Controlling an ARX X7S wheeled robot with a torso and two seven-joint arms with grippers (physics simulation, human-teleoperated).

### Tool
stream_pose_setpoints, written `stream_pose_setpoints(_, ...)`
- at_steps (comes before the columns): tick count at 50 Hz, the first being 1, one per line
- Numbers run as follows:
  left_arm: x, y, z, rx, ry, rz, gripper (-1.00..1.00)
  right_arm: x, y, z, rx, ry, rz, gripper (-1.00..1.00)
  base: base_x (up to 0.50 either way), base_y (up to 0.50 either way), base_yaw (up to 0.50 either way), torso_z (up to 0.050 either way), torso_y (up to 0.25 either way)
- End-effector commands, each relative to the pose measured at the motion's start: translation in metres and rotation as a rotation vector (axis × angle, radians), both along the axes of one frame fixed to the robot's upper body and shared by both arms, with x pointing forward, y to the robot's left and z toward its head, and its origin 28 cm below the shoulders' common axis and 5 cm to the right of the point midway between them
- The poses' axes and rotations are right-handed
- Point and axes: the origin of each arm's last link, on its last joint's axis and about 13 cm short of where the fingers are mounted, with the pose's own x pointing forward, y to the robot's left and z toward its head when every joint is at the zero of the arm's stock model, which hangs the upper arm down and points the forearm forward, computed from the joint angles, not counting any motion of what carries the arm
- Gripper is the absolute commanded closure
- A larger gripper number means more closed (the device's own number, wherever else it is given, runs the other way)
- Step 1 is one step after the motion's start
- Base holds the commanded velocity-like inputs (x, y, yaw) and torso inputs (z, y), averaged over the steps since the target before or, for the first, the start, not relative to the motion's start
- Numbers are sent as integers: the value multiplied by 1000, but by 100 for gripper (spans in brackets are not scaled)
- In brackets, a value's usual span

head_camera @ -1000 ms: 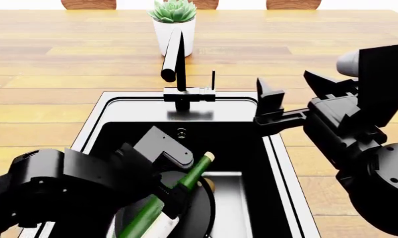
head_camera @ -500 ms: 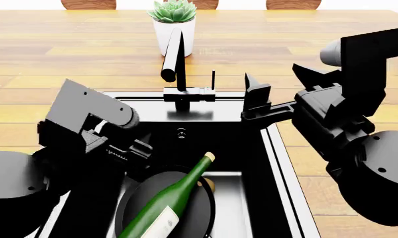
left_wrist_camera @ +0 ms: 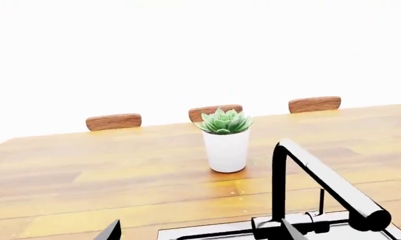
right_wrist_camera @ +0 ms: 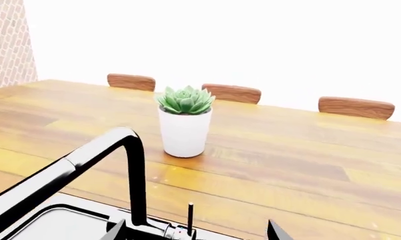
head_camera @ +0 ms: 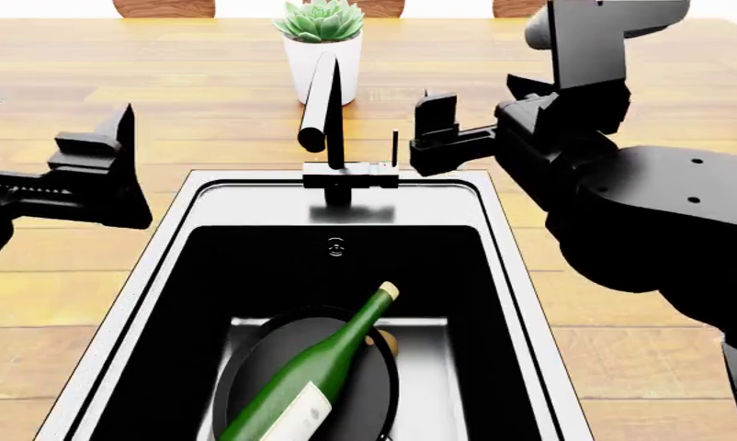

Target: Pick the pan and bottle and place them in the sink. Then turn on the water.

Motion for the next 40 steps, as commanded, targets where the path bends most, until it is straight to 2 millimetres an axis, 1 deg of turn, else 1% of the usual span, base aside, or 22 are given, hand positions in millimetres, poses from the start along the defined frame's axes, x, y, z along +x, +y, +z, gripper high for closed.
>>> stream_pose_setpoints(1, -15, 5, 18, -49, -106, 47, -100, 34, 8, 9, -8, 21, -20, -100, 0, 0, 0, 0, 0)
stream_pose_setpoints(11, -14, 6, 20, -77, -134, 61, -100, 59, 7, 11, -23, 38, -59, -100, 0, 0, 0, 0, 0)
stream_pose_setpoints(16, -14, 6, 21, -76, -136, 62, -100, 70, 10, 14, -41, 40, -67, -100, 0, 0, 0, 0, 0)
stream_pose_setpoints(19, -14, 7, 21, -80, -139, 69, -100, 81, 12, 13, -50, 49, -75, -100, 0, 0, 0, 0, 0)
stream_pose_setpoints(31, -15, 11, 20, -92, -144, 88, -100, 115, 27, 12, -60, 82, -60, -100, 0, 0, 0, 0, 0)
stream_pose_setpoints(40, -15, 14, 18, -102, -142, 94, -100, 137, 36, 5, -48, 116, -62, -100, 0, 0, 0, 0, 0)
